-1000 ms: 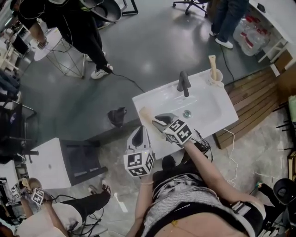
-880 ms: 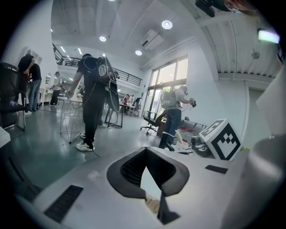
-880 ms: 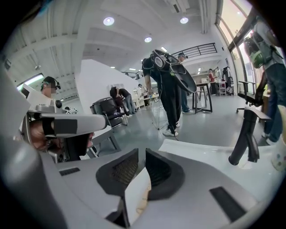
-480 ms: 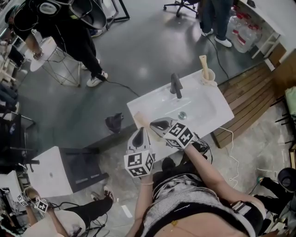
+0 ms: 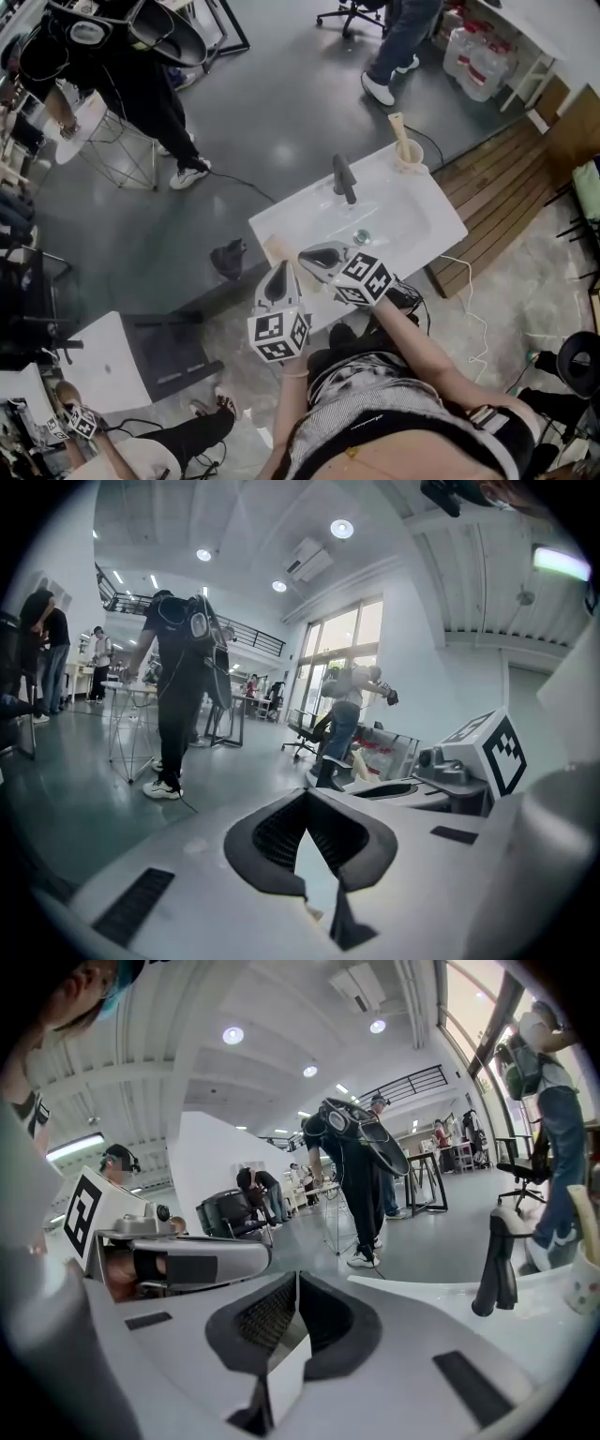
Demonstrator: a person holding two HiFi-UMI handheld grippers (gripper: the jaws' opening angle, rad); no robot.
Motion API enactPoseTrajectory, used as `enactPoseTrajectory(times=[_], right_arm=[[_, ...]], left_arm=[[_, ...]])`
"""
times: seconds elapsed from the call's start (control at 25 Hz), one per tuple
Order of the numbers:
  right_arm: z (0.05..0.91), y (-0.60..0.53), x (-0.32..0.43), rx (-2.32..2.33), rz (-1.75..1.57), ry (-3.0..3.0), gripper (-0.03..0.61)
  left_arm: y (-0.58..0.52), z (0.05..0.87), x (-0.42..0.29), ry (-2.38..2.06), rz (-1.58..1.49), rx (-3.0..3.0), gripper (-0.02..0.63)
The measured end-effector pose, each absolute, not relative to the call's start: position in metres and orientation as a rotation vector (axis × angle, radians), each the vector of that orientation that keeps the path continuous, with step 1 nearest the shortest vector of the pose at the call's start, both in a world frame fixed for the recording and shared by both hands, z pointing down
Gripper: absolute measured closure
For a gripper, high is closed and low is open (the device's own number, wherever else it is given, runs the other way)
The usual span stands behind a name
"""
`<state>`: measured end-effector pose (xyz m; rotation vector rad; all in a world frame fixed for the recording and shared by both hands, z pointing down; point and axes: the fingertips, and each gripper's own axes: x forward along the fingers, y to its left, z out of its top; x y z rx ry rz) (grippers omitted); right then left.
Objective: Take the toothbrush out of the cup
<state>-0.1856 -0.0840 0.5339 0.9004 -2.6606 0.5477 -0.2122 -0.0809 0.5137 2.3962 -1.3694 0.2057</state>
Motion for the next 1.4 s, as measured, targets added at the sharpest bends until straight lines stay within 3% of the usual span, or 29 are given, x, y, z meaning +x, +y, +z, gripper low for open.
enactPoseTrajectory(times=[1.4], right_arm=[[0.494,-0.133,0.004,1.181,0.670,-2.690,0.512]], left_arm=[[-0.125,0.489,-0.037,-1.225,0.245,2.511,0.614]])
